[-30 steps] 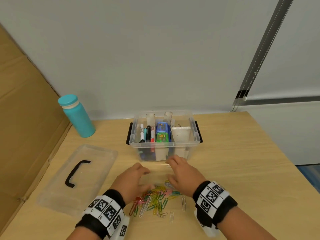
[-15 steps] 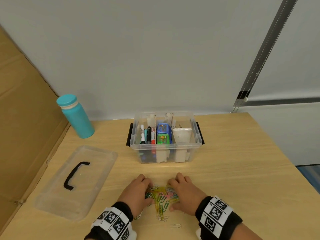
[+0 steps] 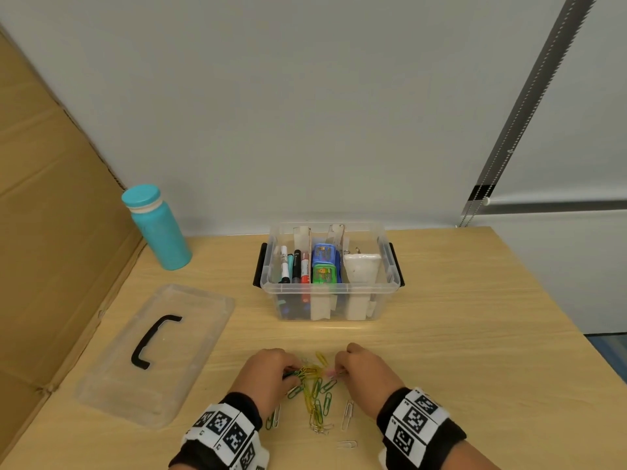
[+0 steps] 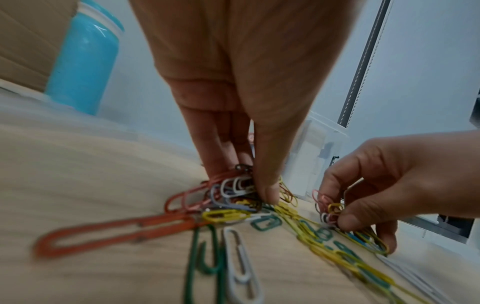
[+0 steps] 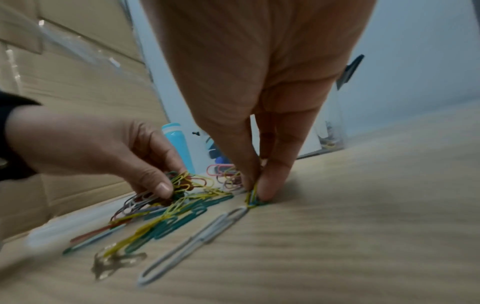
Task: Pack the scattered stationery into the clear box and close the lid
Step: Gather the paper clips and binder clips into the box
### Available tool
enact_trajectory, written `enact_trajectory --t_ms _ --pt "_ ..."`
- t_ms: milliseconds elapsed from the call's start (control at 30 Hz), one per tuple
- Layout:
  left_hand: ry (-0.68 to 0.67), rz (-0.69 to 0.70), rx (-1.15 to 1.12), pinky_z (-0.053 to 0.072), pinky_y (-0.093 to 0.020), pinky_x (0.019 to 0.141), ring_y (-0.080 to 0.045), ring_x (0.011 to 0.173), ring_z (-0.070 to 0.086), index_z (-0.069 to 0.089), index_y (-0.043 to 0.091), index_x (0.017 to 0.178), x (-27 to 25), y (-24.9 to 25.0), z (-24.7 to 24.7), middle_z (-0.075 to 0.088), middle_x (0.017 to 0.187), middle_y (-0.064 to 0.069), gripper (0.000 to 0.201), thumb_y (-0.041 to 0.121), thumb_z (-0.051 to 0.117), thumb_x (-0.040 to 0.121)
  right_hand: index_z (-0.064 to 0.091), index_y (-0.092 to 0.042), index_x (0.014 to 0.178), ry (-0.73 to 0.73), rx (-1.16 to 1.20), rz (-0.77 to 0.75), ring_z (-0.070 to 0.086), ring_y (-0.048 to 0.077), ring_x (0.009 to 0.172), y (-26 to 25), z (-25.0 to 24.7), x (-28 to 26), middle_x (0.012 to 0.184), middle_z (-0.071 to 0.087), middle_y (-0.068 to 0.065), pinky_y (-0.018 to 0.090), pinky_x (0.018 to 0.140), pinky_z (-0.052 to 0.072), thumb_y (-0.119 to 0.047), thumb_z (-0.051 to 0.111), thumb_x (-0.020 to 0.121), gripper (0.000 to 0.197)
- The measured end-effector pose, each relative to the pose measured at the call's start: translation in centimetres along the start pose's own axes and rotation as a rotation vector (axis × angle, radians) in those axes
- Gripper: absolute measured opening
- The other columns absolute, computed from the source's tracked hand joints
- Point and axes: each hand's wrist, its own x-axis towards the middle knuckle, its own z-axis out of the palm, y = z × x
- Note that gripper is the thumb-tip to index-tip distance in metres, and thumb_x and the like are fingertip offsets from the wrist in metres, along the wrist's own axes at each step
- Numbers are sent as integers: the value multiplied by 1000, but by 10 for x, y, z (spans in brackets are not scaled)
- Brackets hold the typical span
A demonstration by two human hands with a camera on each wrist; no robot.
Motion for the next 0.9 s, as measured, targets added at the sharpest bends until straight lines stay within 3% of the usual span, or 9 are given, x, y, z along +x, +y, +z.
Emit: enact_trajectory --t_ms 133,233,333,400,533,633,733,833,900 --pt "9 -34 -58 44 -14 90 -6 103 61 66 26 117 -3 -1 -1 67 115 7 29 29 62 88 68 -14 105 21 170 67 57 18 95 14 -4 -2 102 59 4 19 75 39 -16 57 92 18" --pt "49 -27 -94 41 -8 85 -4 100 60 67 25 117 -4 -1 -4 67 114 7 30 30 64 88 72 -16 94 23 368 121 59 14 82 19 -12 -7 87 63 -1 26 78 51 -20 67 86 10" --pt "89 -31 -139 35 2 74 3 91 56 67 24 115 -4 -1 -7 68 111 8 29 29 65 87 67 -27 76 71 568 128 59 9 70 20 -35 -14 80 64 -2 23 68 55 -14 69 85 16" --pt "103 -39 -170 36 1 75 3 89 56 68 25 113 -4 -3 -8 69 108 8 28 29 67 85 67 -26 78 129 666 106 60 6 65 15 -60 -19 81 66 -1 16 62 53 -12 68 86 16" --pt "108 -40 -198 36 2 71 3 86 56 70 25 111 -3 -2 -8 69 105 9 27 28 69 84 68 -23 85 284 801 36 63 6 70 3 -114 -19 83 70 -2 21 68 57 -10 67 85 14" --pt "115 -37 -214 36 3 70 3 86 58 70 26 109 -4 -1 -8 68 100 12 26 27 70 84 68 -24 88 446 695 36 64 11 71 5 -141 0 86 69 2 27 72 58 -8 67 85 17" --pt "127 -28 -237 38 2 70 5 82 57 71 26 107 -6 0 -10 63 90 18 24 25 70 83 72 -14 97 532 391 61 63 17 75 13 -152 28 85 66 1 30 75 54 -7 65 86 15" --pt "137 -21 -253 38 3 69 8 78 56 72 27 105 -9 1 -12 59 84 25 22 25 70 83 71 -11 102 437 131 126 62 21 89 15 -153 53 97 67 7 26 75 44 -8 60 89 17" --pt "140 -17 -262 38 3 69 9 78 56 72 28 104 -11 1 -15 58 83 27 21 26 71 83 69 -9 107 270 -5 169 63 24 97 12 -150 67 105 68 9 28 82 48 -5 59 89 21"
